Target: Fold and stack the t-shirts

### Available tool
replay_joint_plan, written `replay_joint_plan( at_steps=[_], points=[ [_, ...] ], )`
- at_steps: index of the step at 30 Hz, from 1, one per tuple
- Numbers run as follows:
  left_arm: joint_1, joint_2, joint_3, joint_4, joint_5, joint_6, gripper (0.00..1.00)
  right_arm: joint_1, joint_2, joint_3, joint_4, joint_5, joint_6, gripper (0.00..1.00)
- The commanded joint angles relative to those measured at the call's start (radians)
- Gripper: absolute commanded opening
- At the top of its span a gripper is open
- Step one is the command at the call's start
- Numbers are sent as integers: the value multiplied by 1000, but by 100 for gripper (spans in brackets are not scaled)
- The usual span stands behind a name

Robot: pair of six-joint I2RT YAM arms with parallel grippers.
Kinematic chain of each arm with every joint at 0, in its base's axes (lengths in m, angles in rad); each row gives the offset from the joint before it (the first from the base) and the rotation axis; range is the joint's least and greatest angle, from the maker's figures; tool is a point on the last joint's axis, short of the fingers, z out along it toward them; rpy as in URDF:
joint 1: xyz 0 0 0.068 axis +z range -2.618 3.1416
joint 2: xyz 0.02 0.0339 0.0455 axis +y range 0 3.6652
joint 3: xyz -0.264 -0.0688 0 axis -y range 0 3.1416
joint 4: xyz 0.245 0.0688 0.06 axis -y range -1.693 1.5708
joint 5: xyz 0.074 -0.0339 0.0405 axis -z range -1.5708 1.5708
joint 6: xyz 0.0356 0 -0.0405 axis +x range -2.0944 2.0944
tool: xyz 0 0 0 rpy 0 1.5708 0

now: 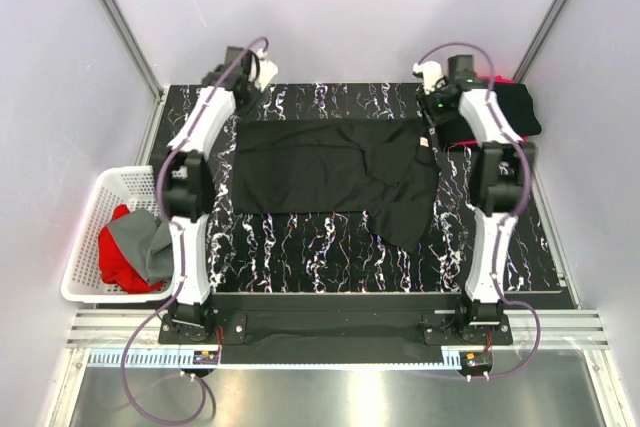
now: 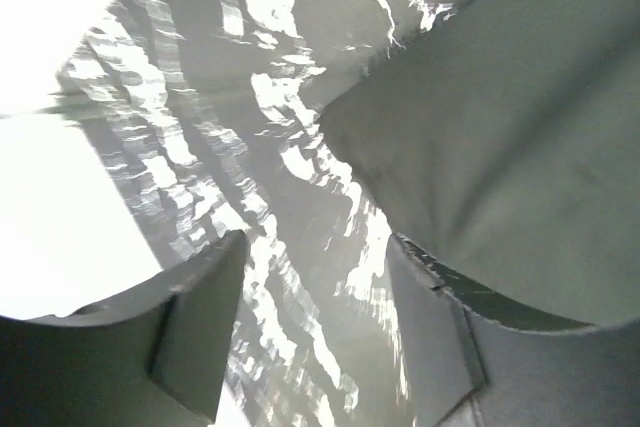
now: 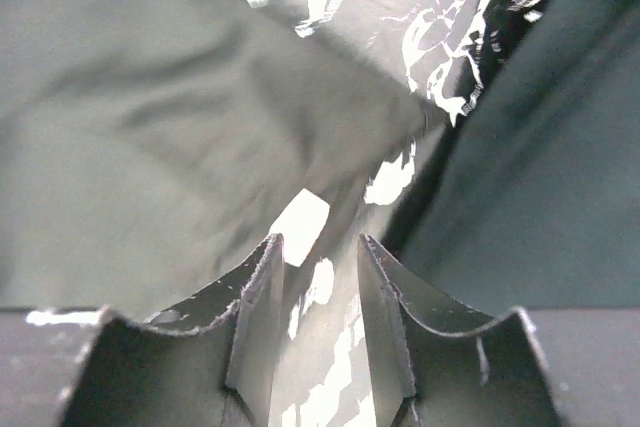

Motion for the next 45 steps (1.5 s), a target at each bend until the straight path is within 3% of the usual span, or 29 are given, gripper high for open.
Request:
replay_joint_plan(
  at_steps=[1,3,8,10,17,30,45],
  points=[
    [-35,-297,-105,36,84,-24,64,-8,-341,-182,12,-190,-183,43],
    [-44,-370,-238,36,91,4,64,-8,-427,-399,9,-297,-330,44],
    [-49,-449,-438,39,109,-31,61,-8,-618,-697,-216,-409,-655,45],
    [-49,-475,-475,39,130,-36,59,-7,-665,-756,-338,-416,-775,43],
    [-49,-509,-609,34,140,-48,54,32,-880,-1108,-350,-360,-1029,39],
    [-49,-521,-704,36,146,-68,53,173,-972,-1245,-281,-350,-1187,47],
    [-49,-528,-710,34,109,-53,53,225,-860,-1272,-192,-299,-1202,47]
  ],
)
